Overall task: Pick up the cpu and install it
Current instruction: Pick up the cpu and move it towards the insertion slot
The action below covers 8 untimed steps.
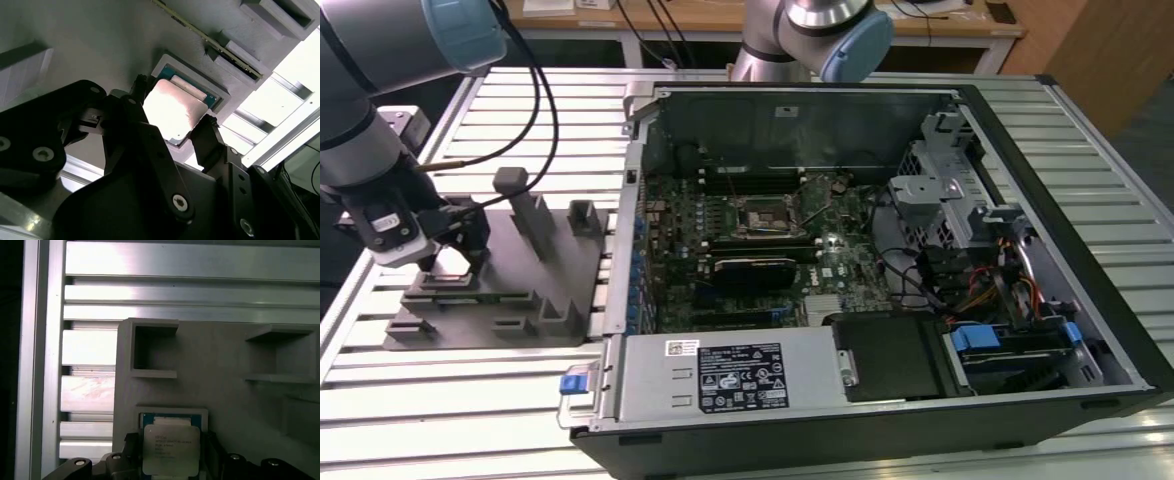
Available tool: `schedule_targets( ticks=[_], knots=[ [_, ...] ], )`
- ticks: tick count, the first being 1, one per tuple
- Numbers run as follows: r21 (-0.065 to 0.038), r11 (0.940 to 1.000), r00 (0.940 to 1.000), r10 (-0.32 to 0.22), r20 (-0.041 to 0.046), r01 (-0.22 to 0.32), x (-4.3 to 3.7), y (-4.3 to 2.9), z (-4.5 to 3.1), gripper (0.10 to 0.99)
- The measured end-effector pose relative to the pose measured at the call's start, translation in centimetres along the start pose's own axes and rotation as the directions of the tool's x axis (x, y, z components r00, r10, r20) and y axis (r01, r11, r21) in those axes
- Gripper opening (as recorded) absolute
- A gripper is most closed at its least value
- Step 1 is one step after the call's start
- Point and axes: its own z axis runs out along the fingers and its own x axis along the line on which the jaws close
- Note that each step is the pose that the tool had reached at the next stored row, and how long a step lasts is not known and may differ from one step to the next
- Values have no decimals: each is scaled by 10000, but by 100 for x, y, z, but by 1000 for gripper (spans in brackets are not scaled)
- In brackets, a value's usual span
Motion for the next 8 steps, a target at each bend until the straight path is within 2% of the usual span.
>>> schedule_targets(
  ticks=[8],
  knots=[
    [0, 10000, 10000, 56, 7, -56, 17, 0, -1, 639]
  ],
)
